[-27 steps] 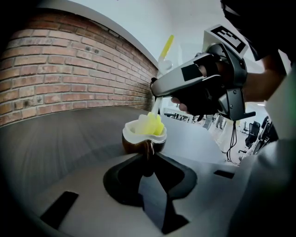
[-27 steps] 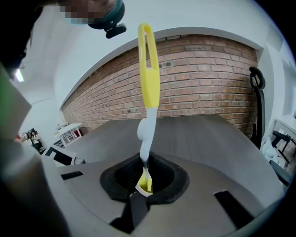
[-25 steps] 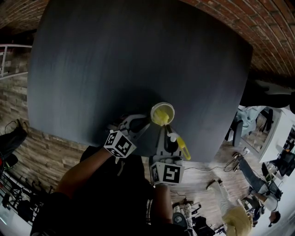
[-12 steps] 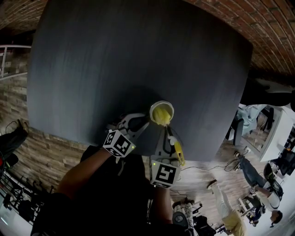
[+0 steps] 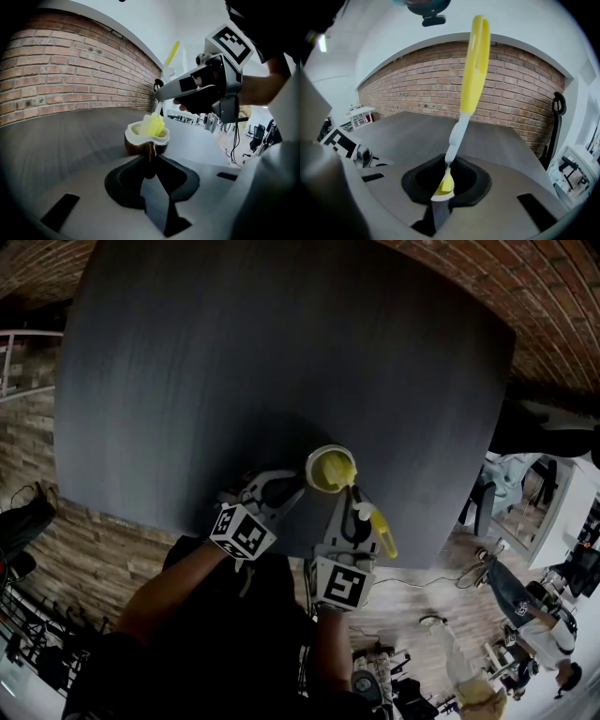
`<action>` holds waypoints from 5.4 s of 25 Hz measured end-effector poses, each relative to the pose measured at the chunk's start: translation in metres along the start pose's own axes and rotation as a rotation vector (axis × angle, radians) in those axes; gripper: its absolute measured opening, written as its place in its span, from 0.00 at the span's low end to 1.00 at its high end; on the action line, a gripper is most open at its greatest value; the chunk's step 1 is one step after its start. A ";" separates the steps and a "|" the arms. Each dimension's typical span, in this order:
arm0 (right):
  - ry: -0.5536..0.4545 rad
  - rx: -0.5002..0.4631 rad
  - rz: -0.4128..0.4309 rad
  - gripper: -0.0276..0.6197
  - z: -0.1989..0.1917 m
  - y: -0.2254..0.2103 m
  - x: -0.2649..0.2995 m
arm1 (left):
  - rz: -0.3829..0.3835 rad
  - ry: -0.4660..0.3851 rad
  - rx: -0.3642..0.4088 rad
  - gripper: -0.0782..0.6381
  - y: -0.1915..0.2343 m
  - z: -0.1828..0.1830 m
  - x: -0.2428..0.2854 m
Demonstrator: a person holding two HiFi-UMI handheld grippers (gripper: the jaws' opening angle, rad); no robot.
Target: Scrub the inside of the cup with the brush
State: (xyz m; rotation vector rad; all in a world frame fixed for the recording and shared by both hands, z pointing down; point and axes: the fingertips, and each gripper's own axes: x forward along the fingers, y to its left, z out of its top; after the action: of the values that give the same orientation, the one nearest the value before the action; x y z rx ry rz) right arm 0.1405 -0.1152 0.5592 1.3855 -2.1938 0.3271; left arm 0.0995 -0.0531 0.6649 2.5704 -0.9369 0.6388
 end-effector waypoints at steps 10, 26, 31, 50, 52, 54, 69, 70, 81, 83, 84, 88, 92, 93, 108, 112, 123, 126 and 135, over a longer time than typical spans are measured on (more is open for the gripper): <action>-0.088 0.153 0.026 0.12 0.010 0.000 0.020 | -0.032 -0.006 -0.019 0.23 -0.003 -0.001 0.002; -0.075 0.197 0.148 0.12 0.012 0.021 0.013 | -0.045 -0.005 -0.017 0.23 -0.003 0.000 0.001; -0.010 0.162 0.147 0.12 0.001 0.023 -0.003 | -0.044 -0.004 -0.031 0.23 -0.002 -0.002 -0.001; -0.041 0.041 -0.006 0.12 0.007 -0.002 0.012 | -0.062 -0.017 -0.043 0.24 -0.001 0.000 0.001; -0.060 0.054 -0.003 0.12 0.009 0.000 0.017 | -0.065 -0.018 -0.046 0.23 -0.002 -0.001 0.002; -0.072 0.058 -0.005 0.12 0.012 0.001 0.021 | -0.064 -0.017 -0.042 0.24 -0.002 -0.001 0.002; -0.122 0.134 0.061 0.12 0.022 0.015 0.034 | -0.076 -0.020 -0.044 0.23 -0.003 -0.002 0.001; -0.123 0.136 0.071 0.12 0.022 0.016 0.033 | -0.076 -0.019 -0.045 0.23 -0.003 -0.002 0.001; -0.088 0.087 0.156 0.12 0.011 0.028 0.008 | -0.067 -0.019 -0.049 0.23 -0.006 0.000 0.000; -0.078 0.074 0.163 0.12 0.009 0.029 0.003 | -0.065 -0.019 -0.051 0.23 -0.005 0.000 -0.001; -0.074 0.076 0.159 0.12 0.008 0.028 0.001 | -0.064 -0.019 -0.052 0.23 -0.004 0.000 0.000; -0.069 0.048 0.113 0.12 0.005 0.018 -0.011 | -0.058 -0.013 -0.048 0.23 -0.004 0.001 0.001; -0.069 0.041 0.088 0.11 -0.001 0.011 -0.024 | -0.047 -0.010 -0.054 0.24 -0.004 0.000 0.000; -0.074 0.040 0.084 0.12 -0.001 0.010 -0.026 | -0.042 -0.010 -0.060 0.24 -0.002 0.000 -0.001; -0.185 0.092 0.064 0.11 0.034 -0.002 -0.082 | -0.002 -0.044 -0.113 0.24 -0.007 0.013 -0.052; -0.185 0.126 0.077 0.12 0.034 -0.011 -0.107 | 0.000 -0.110 -0.114 0.23 -0.027 0.043 -0.073; -0.243 0.187 0.143 0.12 0.053 0.000 -0.185 | 0.084 -0.292 -0.115 0.16 -0.092 0.116 -0.148; -0.242 0.189 0.164 0.12 0.057 0.005 -0.198 | 0.091 -0.310 -0.126 0.16 -0.101 0.127 -0.163; -0.271 0.191 0.136 0.12 0.080 0.031 -0.237 | 0.104 -0.393 -0.038 0.16 -0.112 0.181 -0.236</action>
State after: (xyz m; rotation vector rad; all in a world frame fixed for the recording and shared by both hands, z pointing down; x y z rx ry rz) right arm 0.1697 0.0437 0.3652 1.4560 -2.5423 0.4295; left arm 0.0664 0.0702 0.3744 2.6768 -1.1959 0.1353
